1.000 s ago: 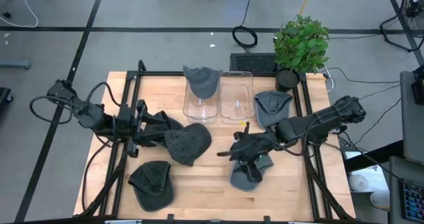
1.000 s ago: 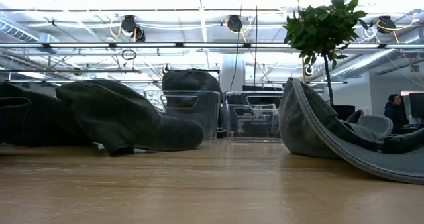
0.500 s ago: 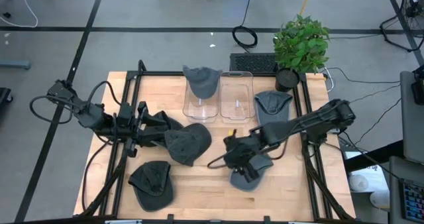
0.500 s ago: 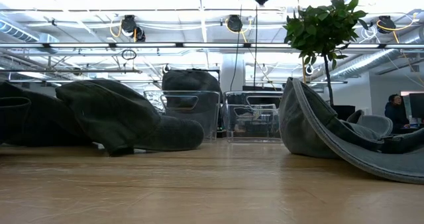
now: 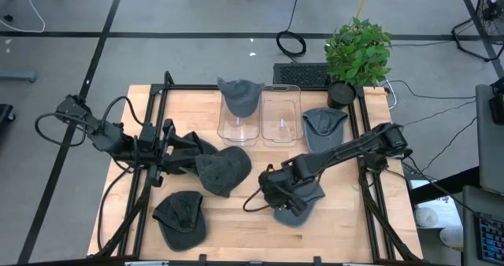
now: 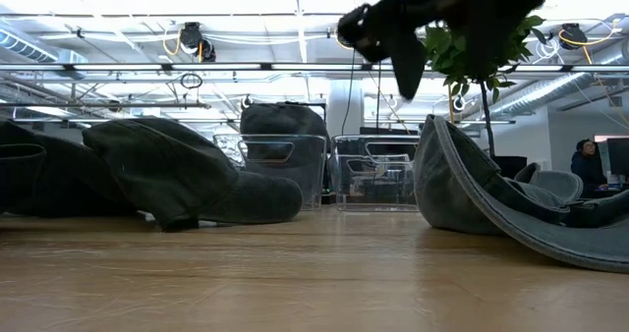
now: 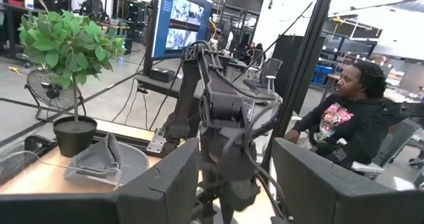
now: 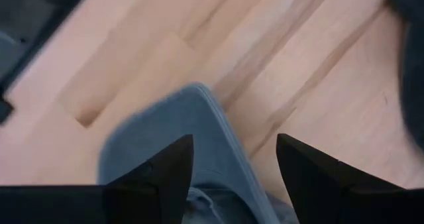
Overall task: Pick & Place hat
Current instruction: Put the bottom gray cap into the left transparent bin
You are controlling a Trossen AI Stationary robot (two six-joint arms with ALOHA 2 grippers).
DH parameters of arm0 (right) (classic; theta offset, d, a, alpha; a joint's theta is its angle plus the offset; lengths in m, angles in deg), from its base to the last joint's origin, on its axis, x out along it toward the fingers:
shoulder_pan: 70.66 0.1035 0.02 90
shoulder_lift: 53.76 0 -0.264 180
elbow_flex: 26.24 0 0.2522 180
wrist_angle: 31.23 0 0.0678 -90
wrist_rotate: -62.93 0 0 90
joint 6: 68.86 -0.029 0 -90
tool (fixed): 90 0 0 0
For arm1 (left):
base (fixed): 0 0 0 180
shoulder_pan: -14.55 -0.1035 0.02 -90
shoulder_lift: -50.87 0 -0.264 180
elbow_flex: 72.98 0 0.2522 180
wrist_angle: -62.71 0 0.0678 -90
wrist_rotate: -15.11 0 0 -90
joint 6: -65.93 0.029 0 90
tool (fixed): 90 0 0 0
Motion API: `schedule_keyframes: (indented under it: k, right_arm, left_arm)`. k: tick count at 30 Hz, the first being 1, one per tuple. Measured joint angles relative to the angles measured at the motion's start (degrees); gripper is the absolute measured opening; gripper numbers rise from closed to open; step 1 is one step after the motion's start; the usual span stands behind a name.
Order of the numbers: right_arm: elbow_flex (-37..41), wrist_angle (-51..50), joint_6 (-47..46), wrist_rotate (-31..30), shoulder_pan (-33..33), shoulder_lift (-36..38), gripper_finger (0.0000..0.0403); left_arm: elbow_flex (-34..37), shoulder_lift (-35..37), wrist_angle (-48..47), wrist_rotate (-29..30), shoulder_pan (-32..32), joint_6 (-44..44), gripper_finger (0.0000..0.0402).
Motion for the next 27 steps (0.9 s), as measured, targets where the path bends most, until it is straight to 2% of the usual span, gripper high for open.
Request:
schedule_keyframes:
  k: [8, 17, 22, 27]
  right_arm:
    - [0.04, -1.9, 3.13, -0.31, -1.23, -4.32, 0.0205]
    - [0.02, -2.9, 3.75, 1.23, -1.38, -4.45, 0.0199]
    - [0.02, -3.09, 4.16, 1.06, -1.39, -4.39, 0.016]
    - [0.02, -2.33, 5.42, 0.93, -1.4, -4.39, 0.009]
  left_arm:
    - [0.0, 0.0, 0.02, 0.02, 0.0, 3.39, 0.02]
    - [0.0, 0.0, 0.03, 0.04, 0.0, 3.67, 0.02]
    - [0.0, 0.0, 0.07, 0.02, 0.0, 3.37, 0.02]
    - [0.0, 0.0, 1.28, 0.02, 0.0, 3.37, 0.02]
